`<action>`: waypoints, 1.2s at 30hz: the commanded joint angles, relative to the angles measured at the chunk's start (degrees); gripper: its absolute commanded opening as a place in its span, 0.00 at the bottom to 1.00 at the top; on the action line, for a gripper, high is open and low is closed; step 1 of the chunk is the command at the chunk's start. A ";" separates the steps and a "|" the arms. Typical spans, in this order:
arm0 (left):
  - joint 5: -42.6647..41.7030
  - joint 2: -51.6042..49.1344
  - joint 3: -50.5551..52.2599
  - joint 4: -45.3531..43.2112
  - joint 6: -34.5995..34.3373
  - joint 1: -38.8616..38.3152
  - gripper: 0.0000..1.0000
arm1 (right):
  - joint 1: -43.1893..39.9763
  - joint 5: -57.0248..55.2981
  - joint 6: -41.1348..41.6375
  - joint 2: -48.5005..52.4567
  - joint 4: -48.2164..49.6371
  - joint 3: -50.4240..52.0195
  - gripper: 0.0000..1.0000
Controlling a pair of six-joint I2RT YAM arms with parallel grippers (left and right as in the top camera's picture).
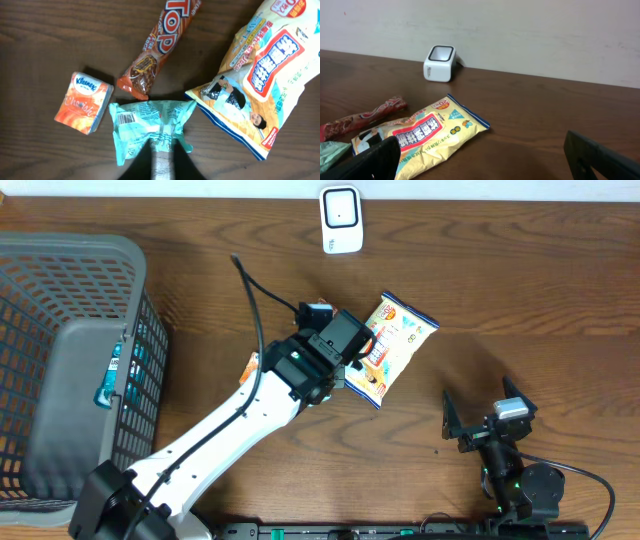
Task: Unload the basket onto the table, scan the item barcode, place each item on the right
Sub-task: 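Lower the wipes pack onto the table below the snack stick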
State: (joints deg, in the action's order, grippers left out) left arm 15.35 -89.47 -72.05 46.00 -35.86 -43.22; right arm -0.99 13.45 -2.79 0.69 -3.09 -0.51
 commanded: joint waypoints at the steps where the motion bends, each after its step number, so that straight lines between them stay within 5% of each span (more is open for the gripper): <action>1: 0.57 -1.60 0.83 0.02 -5.53 1.27 0.08 | 0.24 -0.02 -0.07 -0.31 -0.09 0.20 0.99; 17: -8.48 -12.15 3.82 -3.93 -14.16 2.56 0.08 | 0.24 -0.02 -0.07 -0.31 -0.09 0.20 0.99; 36: -11.96 -13.31 7.98 -6.99 -19.37 3.10 0.07 | 0.24 -0.02 -0.07 -0.31 -0.09 0.20 0.99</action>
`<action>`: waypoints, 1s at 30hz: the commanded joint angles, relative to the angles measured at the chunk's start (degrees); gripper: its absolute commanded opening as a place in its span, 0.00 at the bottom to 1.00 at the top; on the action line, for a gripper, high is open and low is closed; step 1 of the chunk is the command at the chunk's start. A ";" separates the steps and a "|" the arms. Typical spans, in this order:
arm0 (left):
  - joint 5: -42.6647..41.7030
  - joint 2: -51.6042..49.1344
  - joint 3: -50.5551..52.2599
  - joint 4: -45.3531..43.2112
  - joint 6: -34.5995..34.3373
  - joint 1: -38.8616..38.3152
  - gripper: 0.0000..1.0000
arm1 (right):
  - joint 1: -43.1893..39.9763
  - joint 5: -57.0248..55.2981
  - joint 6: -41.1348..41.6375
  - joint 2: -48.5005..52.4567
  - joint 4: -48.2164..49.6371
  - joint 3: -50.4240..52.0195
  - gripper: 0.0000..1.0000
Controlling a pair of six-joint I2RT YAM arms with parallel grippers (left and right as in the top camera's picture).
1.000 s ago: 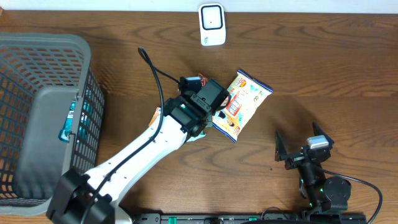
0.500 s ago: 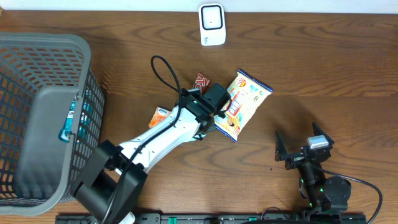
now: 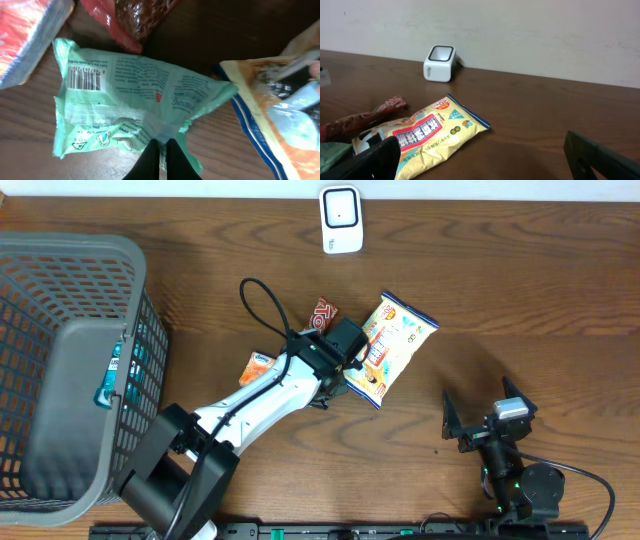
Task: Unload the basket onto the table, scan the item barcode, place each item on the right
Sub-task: 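Lower the wipes pack onto the table below the snack stick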
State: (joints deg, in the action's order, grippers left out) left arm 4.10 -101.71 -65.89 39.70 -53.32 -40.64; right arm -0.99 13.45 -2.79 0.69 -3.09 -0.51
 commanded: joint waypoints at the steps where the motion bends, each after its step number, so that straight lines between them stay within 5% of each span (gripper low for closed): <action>1: -1.31 -1.07 2.73 -1.90 -1.90 0.52 0.08 | 0.24 -0.02 -0.07 -0.31 -0.09 0.20 0.99; 11: -8.41 -1.07 9.57 -13.35 -2.67 0.50 0.07 | 0.24 -0.02 -0.07 -0.31 -0.09 0.20 0.99; 30: -0.42 13.46 4.04 -7.17 -1.81 0.35 0.08 | 0.24 -0.02 -0.07 -0.31 -0.09 0.20 0.99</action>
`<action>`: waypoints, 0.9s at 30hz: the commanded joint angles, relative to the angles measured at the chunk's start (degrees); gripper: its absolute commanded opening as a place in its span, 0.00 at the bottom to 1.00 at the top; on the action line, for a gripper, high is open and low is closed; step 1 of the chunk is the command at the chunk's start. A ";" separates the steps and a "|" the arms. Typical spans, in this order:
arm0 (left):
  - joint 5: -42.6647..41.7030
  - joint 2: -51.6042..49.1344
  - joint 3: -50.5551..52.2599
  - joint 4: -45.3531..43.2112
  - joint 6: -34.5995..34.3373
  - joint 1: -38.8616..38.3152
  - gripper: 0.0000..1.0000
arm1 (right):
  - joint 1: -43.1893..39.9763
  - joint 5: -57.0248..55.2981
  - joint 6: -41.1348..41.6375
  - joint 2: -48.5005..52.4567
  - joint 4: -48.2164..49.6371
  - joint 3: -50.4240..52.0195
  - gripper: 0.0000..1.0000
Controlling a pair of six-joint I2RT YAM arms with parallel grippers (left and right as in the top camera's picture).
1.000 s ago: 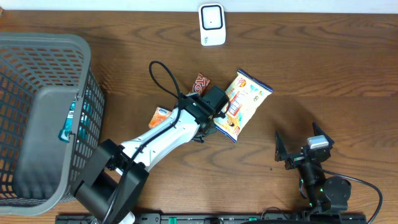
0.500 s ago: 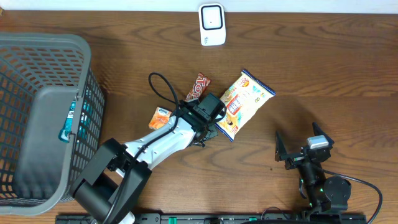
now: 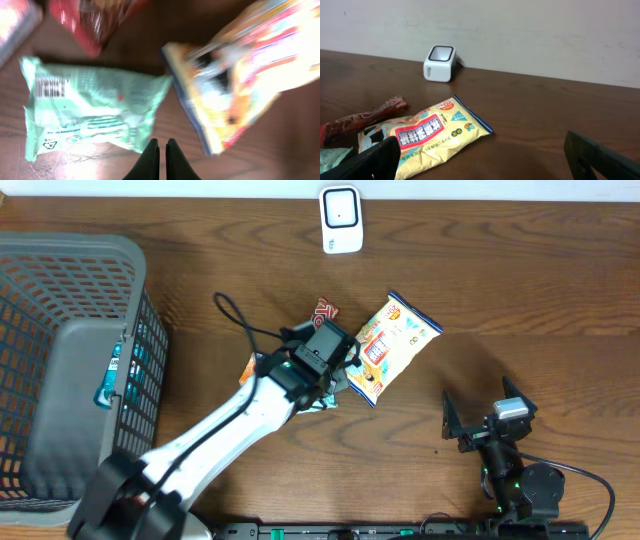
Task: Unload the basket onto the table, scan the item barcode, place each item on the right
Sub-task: 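Lower the wipes pack onto the table below the snack stick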
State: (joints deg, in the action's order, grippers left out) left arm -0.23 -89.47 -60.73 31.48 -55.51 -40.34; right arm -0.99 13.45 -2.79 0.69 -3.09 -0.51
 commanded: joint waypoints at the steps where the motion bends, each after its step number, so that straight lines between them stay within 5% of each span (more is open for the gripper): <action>1: 3.93 0.90 -1.03 1.25 0.37 0.04 0.08 | 0.24 -0.02 -0.07 -0.31 -0.09 0.20 0.99; 20: -0.92 -21.05 0.13 -0.66 -3.58 0.02 0.08 | 0.24 -0.02 -0.07 -0.31 -0.09 0.20 0.99; 27: -1.60 -16.98 -0.94 1.07 -3.39 0.04 0.07 | 0.24 -0.02 -0.07 -0.31 -0.09 0.20 0.99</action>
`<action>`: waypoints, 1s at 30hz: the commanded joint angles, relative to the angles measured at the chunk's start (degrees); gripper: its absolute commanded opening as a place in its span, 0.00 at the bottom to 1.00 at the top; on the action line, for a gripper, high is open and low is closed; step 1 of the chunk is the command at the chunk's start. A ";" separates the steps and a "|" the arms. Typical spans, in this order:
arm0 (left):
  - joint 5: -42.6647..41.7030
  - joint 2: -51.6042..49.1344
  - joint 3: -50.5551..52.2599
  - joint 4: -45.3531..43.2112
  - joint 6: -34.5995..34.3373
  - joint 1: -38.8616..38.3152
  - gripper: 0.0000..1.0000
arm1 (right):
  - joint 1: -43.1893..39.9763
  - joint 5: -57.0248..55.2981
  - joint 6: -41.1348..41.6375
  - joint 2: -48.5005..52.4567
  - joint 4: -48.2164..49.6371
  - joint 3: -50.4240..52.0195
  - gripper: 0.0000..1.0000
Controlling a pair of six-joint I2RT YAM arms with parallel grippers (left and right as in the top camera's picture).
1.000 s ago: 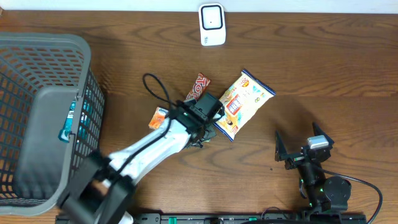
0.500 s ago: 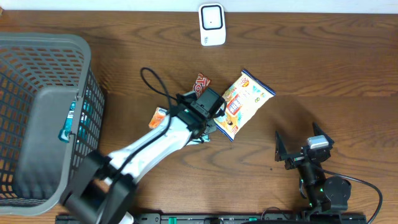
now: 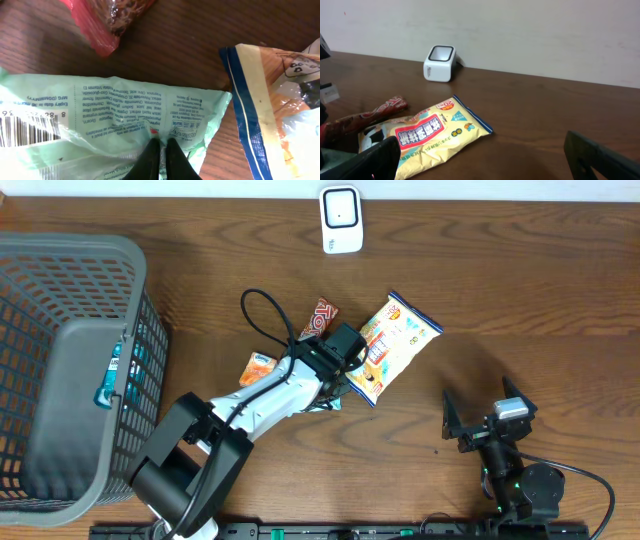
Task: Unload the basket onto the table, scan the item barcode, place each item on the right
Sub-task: 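Lower the wipes pack onto the table below the snack stick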
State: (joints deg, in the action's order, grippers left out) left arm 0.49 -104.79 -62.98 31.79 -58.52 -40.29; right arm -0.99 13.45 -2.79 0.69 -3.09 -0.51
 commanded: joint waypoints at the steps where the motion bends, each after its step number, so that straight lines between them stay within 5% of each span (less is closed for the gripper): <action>1: -1.90 0.09 0.83 1.44 0.22 0.00 0.07 | 0.24 -0.02 -0.09 -0.31 -0.09 0.20 0.99; 13: 6.84 18.40 -1.11 7.96 3.58 0.28 0.08 | 0.24 -0.02 -0.07 -0.31 -0.09 0.20 0.99; 30: 3.63 2.32 2.43 8.46 -3.15 0.37 0.08 | 0.24 -0.02 -0.07 -0.31 -0.09 0.20 0.99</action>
State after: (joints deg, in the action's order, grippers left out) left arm 4.43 -99.94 -61.30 40.03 -60.29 -40.21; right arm -0.99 13.45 -2.79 0.69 -3.09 -0.51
